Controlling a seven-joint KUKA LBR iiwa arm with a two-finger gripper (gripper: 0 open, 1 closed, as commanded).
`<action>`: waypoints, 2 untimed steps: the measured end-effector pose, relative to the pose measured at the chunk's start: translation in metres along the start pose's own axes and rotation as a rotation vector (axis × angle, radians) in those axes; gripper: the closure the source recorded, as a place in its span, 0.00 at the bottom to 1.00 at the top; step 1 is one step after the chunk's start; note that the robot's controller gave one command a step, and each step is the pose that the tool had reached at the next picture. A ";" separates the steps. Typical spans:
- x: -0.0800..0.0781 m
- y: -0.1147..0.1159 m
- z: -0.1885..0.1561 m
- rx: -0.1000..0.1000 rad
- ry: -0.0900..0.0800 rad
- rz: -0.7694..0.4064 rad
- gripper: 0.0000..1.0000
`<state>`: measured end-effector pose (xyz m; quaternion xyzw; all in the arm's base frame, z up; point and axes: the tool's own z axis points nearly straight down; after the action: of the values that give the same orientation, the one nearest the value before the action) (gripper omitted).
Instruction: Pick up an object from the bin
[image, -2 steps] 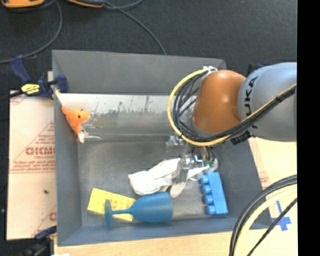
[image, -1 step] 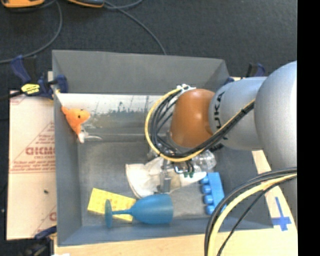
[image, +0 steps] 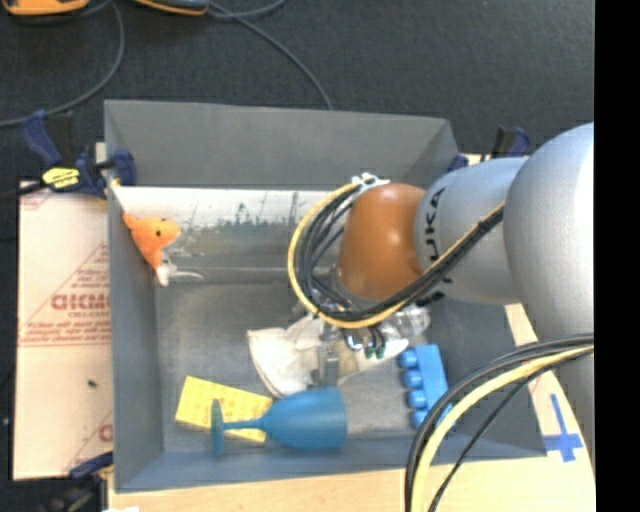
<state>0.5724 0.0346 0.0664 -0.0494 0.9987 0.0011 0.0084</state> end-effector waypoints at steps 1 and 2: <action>-0.014 0.001 -0.006 -0.001 0.009 -0.430 1.00; -0.014 0.001 -0.006 -0.002 0.009 -0.428 1.00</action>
Offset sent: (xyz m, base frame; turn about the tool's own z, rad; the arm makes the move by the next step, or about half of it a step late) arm 0.0000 0.0000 0.0000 0.0000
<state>0.5864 0.0370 0.0723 -0.2604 0.9655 0.0000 0.0041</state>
